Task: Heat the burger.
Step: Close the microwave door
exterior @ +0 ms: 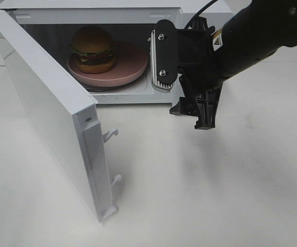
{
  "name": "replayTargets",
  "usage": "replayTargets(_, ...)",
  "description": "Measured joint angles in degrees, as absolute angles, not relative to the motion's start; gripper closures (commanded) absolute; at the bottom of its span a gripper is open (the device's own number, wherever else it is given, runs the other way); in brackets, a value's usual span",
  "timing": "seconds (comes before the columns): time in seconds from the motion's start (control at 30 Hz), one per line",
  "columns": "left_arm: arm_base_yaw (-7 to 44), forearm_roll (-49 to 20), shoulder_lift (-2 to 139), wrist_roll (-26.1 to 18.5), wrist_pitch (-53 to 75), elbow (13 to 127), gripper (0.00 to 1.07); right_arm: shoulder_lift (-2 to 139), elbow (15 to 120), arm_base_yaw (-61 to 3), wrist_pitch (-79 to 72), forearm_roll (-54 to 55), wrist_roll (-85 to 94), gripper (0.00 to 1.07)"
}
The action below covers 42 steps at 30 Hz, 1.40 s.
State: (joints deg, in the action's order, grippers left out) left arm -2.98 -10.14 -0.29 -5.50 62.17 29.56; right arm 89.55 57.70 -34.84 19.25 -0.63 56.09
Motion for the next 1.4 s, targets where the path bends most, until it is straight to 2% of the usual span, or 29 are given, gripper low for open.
replayTargets(0.37,-2.98,-10.14,-0.29,-5.50,62.17,29.56,0.18,82.45,53.11,-34.84,24.64,-0.69,42.91,0.31)
replayTargets(0.9,-2.98,-10.14,-0.29,-5.50,62.17,29.56,0.18,73.80,52.94,-34.84,45.21,-3.95,9.68,0.31)
replayTargets(1.4,-2.98,-10.14,-0.29,-5.50,62.17,29.56,0.18,66.18,52.94,-34.84,57.07,-4.41,3.78,0.31)
